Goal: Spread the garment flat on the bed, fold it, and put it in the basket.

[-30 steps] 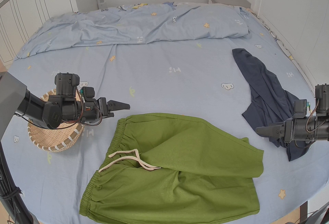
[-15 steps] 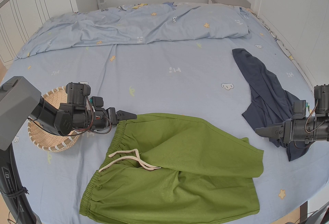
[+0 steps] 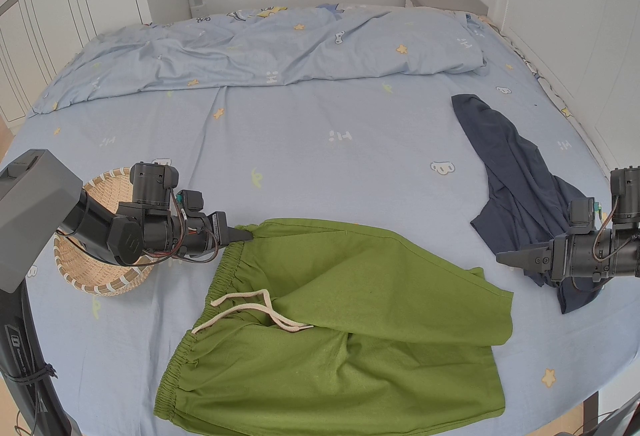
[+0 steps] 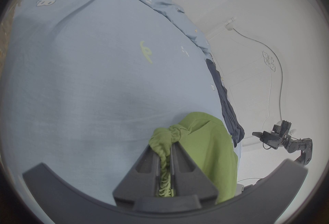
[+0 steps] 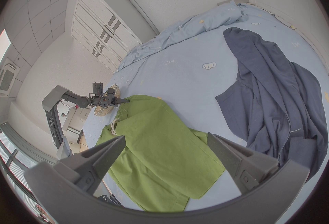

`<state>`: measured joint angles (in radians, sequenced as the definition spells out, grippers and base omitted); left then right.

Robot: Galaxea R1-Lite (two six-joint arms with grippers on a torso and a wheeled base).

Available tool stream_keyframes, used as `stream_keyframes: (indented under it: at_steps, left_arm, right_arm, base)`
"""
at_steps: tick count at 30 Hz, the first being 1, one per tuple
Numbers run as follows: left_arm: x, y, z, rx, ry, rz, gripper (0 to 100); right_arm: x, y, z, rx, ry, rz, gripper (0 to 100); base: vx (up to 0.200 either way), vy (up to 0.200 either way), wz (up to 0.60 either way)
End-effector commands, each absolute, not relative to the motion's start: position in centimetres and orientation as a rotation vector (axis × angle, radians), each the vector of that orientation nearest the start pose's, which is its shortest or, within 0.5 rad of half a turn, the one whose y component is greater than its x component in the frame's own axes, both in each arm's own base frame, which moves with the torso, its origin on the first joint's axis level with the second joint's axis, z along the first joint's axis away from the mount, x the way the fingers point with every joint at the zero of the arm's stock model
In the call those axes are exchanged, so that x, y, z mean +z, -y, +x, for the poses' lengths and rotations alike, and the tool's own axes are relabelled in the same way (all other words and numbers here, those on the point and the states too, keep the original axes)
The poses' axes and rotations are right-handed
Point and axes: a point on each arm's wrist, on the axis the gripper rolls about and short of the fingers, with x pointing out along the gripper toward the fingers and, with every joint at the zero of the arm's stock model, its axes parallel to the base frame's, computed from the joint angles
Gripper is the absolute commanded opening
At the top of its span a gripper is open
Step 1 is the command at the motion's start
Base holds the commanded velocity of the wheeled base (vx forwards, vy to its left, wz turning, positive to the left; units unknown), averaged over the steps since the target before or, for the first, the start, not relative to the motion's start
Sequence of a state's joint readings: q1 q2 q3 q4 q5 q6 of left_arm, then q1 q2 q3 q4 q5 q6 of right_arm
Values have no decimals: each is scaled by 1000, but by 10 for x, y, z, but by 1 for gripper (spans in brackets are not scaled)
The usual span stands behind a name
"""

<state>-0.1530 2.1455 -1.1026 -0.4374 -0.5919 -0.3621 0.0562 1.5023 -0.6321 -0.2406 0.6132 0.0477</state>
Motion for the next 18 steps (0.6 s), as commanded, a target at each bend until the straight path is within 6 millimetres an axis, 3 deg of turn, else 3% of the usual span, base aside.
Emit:
stream_keyframes:
  at_steps: [1, 9, 18]
  left_arm:
    - [85, 70, 392, -601, -716, -470, 0]
    - [93, 68, 388, -601, -699, -469, 0]
    - [98, 64, 385, -597, -686, -469, 0]
  right_arm:
    - [152, -25, 224, 624, -650, 231, 100]
    - [131, -10, 213, 554, -724, 284, 100]
    - [82, 0, 231, 504, -856, 347, 100]
  base:
    - [0, 0, 0]
    - [0, 0, 0]
    - [0, 0, 0]
